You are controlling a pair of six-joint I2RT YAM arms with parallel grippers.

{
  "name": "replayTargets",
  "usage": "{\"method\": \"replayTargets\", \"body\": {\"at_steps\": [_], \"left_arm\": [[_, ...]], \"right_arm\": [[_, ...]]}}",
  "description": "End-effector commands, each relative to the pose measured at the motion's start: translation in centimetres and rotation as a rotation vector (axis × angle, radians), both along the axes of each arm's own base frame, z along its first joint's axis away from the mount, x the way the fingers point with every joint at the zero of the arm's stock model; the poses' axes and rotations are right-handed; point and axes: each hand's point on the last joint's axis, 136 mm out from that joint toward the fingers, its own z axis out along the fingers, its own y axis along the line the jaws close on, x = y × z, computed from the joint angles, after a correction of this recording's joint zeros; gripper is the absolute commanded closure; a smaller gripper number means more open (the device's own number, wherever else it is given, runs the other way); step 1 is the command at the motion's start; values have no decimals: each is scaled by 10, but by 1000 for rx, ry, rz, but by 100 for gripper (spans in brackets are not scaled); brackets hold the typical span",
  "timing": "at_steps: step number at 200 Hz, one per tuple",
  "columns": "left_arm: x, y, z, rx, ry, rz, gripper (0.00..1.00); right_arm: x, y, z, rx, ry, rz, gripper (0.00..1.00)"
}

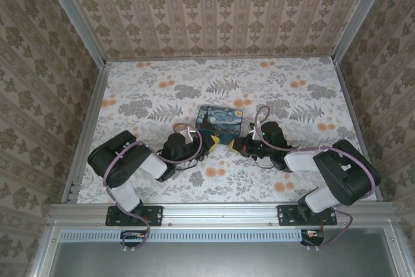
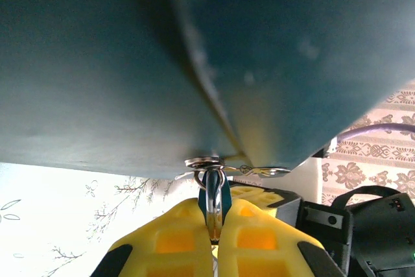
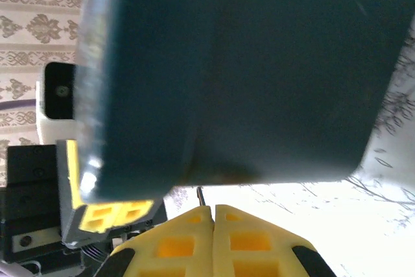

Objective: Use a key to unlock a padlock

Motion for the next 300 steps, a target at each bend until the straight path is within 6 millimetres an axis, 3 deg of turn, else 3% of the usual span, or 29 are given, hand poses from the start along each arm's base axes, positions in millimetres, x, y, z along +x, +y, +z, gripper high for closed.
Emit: {"method": "replayTargets", "body": {"at_steps": [1, 109, 166, 300], "left_arm": [[4, -4, 20, -51, -53, -7, 100], [4, -8, 23, -57, -59, -14, 100], [3, -10, 24, -64, -56, -15, 100], [1, -13, 65, -165, -80, -16, 100]], "right_arm": [[11, 7, 13, 19, -31, -13, 100], [17, 20, 16, 29, -29, -4, 100], [26, 21, 19, 123, -16, -66, 100], [45, 4, 8, 223, -69, -92, 100]]}}
